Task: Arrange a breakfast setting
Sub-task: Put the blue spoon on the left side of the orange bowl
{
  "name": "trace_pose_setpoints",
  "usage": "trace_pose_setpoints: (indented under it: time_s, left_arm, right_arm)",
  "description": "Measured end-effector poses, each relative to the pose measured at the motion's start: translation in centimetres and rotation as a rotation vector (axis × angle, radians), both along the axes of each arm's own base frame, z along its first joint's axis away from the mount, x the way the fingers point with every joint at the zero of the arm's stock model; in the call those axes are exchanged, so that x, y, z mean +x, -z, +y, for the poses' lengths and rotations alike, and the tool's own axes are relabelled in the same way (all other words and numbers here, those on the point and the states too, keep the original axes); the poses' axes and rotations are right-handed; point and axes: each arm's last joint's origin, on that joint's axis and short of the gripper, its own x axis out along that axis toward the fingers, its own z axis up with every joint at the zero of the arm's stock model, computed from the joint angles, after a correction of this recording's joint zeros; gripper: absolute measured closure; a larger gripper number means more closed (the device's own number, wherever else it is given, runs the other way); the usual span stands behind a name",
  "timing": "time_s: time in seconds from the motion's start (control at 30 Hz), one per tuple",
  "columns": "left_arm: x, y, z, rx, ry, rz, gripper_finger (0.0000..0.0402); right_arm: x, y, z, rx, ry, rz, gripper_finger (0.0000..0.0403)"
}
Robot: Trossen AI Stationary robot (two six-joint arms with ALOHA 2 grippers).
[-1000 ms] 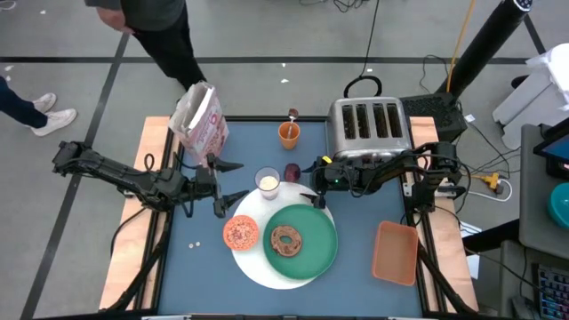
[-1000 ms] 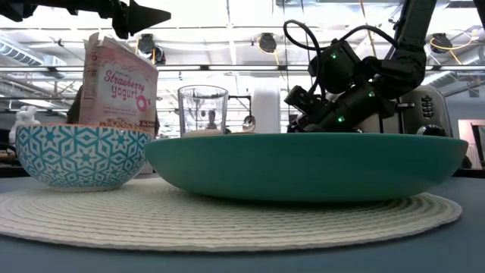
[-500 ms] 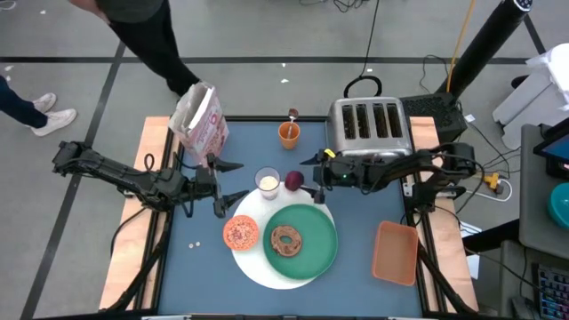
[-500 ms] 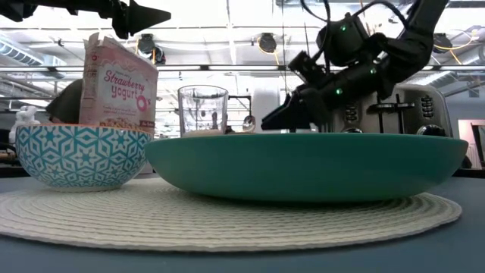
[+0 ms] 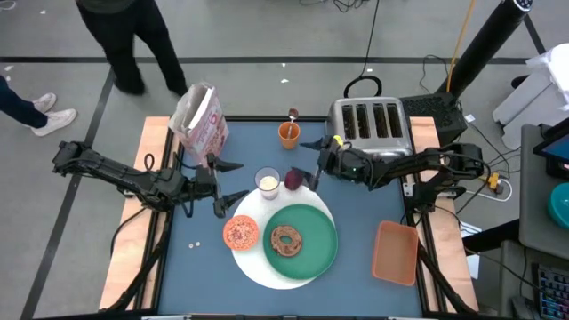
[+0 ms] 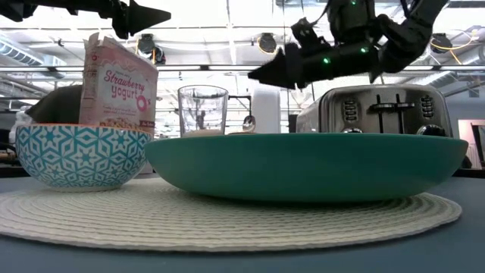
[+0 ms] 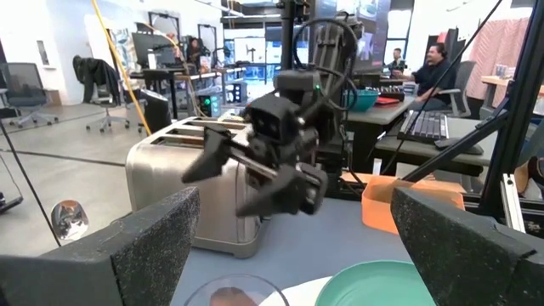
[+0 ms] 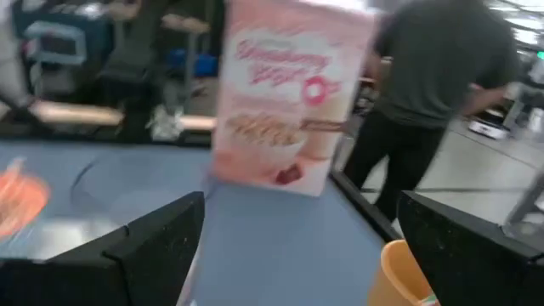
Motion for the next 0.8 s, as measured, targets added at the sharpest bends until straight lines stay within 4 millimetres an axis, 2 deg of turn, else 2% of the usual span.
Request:
trace_pose_setpoints:
  time_s: [0.2, 0.37, 0.6, 0.8]
  left_arm:
    - [0.0, 0.0, 0.0, 0.001, 0.000, 0.000, 0.0009]
    - [0.0, 0.0, 0.0, 0.003, 0.000, 0.001, 0.0009]
    - [0.0, 0.0, 0.0, 0.003, 0.000, 0.002, 0.0009]
    - [0.0, 0.0, 0.0, 0.004, 0.000, 0.002, 0.0009]
  right_arm:
    - [1.7, -2.7, -1.3, 0.091, 0.046, -0.063, 0.0023]
    - [2.7, -4.8, -3.3, 0.143, 0.203, -0.031, 0.0023]
    - [2.9, -6.8, -6.1, 0.143, 0.317, -0.020, 0.0023]
    - [1.9, -7.2, -8.8, 0.192, 0.405, -0.057, 0.0023]
